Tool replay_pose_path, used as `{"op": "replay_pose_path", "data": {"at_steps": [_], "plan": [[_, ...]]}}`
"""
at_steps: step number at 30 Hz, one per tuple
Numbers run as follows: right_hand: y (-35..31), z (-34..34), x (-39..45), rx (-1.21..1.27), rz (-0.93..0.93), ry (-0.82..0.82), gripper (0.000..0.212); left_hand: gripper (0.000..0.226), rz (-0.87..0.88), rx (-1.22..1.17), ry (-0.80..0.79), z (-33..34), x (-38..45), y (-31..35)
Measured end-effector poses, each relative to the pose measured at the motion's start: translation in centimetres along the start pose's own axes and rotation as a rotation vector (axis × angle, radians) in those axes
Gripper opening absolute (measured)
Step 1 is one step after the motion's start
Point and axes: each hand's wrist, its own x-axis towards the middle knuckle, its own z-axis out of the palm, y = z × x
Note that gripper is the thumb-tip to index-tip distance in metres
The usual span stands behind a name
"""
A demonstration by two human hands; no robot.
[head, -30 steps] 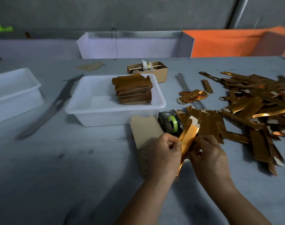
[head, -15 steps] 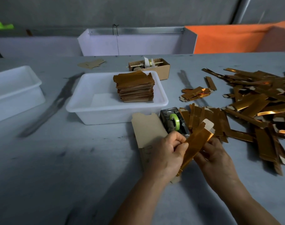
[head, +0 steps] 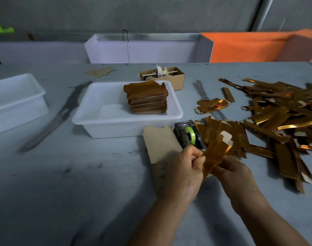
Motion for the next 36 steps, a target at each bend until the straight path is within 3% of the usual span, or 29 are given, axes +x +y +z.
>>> {"op": "replay_pose_path", "data": {"at_steps": [8,14,18,22,29,36], "plan": [[0.6,-0.3,-0.4,0.184,0.172,-0.032,0.02,0.011,0.028,0.025,0.008,0.1,-0.3,0.0],[1.8,-1.1,-1.5,0.149,0.121,0.029,0.013,0.007,-0.08,-0.031,-0.043,-0.4,0.1,0.6],[0.5,-2.2,-2.5,0.202,0.037,0.087,0.01,0.004,-0.255,-0.232,-0.073,-1.6,0.2,1.5],[-1.9,-3.4,-4.3,0.269,-0.088,0.02,0.009,0.005,-0.4,-0.437,-0.004,-3.4,0.0,2.0],[-5.6,-3.1,-4.8,0.187,-0.329,-0.218,0.017,0.006,-0.373,-0.419,0.038,-4.5,-0.6,2.5],[-6.2,-2.4,-3.2,0.064,-0.47,-0.311,0.019,0.009,-0.37,-0.51,-0.005,-5.2,-1.0,3.2]]}}
